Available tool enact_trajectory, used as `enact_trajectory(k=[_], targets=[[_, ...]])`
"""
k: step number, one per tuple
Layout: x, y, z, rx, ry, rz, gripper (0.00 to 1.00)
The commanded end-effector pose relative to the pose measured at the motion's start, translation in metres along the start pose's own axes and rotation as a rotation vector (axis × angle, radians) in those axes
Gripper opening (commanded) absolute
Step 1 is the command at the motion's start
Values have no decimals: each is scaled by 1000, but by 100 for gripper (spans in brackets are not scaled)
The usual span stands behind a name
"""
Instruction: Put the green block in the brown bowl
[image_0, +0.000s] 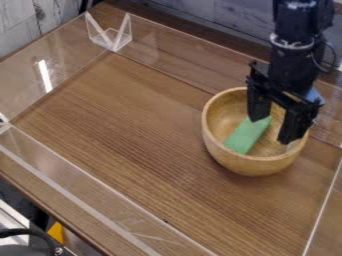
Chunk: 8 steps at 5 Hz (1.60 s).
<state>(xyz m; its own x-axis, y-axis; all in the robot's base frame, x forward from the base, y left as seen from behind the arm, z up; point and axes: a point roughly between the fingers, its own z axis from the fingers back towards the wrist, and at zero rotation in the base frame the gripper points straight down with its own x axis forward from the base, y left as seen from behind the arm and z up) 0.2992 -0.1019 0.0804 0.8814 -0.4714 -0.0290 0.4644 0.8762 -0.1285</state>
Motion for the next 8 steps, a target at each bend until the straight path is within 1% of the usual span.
enact_trajectory(k=[1,2,3,4,5,6,8], targets=[[2,-1,45,29,-71,-9,100],[-5,8,71,45,-76,1,100],[-25,11,81,48,-73,29,100],[-36,8,69,46,-55,40,0],[-42,11,74,45,-56,106,100],[-47,13,81,42,-61,167,100],[-40,12,88,52,-61,149,100]])
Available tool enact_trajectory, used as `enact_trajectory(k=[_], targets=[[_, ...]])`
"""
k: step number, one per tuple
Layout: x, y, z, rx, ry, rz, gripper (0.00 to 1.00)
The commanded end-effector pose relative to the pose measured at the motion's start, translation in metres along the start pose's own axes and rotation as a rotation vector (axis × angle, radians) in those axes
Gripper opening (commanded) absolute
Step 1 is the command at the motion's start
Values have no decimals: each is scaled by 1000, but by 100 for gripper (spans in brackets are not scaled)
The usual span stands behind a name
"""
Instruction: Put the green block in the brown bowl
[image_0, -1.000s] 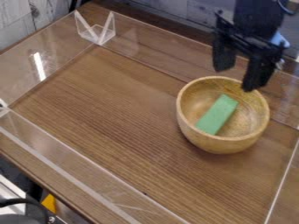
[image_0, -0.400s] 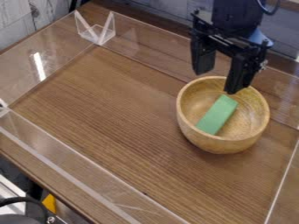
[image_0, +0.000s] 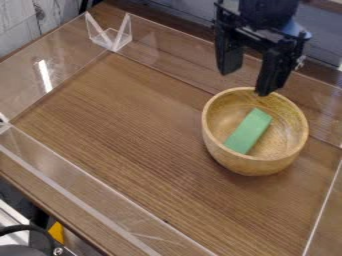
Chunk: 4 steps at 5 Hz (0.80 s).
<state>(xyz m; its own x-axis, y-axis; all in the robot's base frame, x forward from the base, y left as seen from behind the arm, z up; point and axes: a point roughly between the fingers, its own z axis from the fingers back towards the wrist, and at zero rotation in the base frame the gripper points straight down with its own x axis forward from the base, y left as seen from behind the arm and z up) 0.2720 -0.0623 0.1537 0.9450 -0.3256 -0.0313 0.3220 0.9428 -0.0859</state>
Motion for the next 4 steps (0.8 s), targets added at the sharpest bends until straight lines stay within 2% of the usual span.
enact_trajectory(k=[1,2,3,4], targets=[[-2,8,3,18,-49,66,100],[-12,24,-4,29,-52,151,100],[-20,48,-7,44,-67,244,100],[-15,59,-10,55,-83,201,100]])
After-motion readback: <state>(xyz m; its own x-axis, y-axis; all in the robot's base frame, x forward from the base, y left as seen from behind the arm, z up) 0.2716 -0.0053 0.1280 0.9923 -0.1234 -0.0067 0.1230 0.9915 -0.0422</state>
